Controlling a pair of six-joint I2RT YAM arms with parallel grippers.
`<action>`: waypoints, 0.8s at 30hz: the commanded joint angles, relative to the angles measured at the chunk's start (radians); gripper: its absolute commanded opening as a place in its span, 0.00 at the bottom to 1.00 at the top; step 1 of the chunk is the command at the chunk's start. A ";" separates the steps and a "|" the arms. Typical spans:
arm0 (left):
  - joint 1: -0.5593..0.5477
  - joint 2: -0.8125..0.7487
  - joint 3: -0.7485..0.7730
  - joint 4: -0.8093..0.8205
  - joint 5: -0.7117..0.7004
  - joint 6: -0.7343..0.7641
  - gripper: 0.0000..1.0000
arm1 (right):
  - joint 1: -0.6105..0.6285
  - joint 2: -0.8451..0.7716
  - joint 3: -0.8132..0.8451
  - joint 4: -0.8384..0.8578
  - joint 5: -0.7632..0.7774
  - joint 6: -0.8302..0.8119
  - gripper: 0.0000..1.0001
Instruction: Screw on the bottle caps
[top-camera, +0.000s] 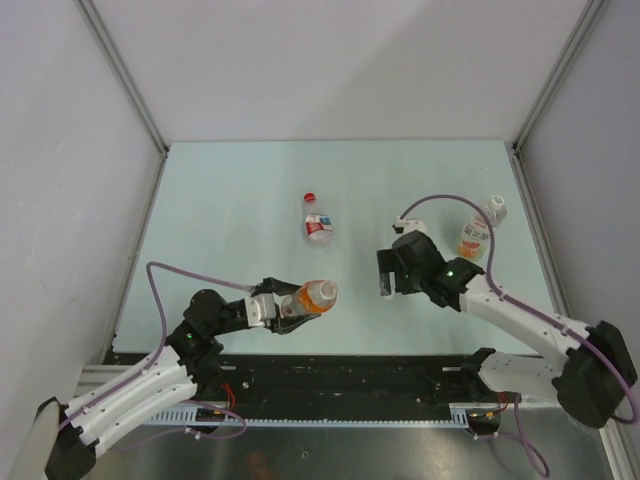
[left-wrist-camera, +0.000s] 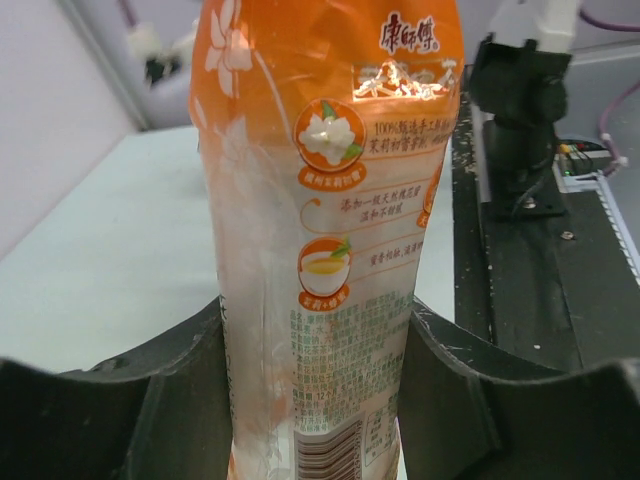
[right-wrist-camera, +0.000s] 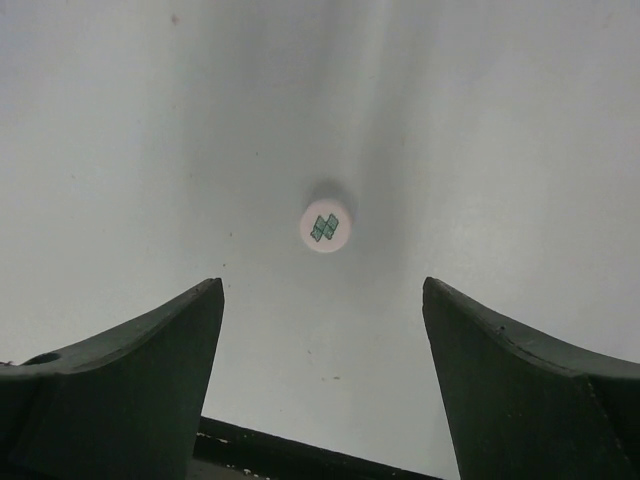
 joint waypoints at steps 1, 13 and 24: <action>-0.006 -0.047 -0.019 0.086 0.160 0.068 0.37 | 0.058 0.106 0.055 0.041 0.033 0.016 0.83; -0.007 -0.037 -0.032 0.084 0.188 0.074 0.39 | 0.106 0.343 0.090 0.070 0.128 0.092 0.70; -0.007 -0.020 -0.026 0.083 0.188 0.056 0.38 | 0.050 0.437 0.091 0.101 0.093 0.157 0.57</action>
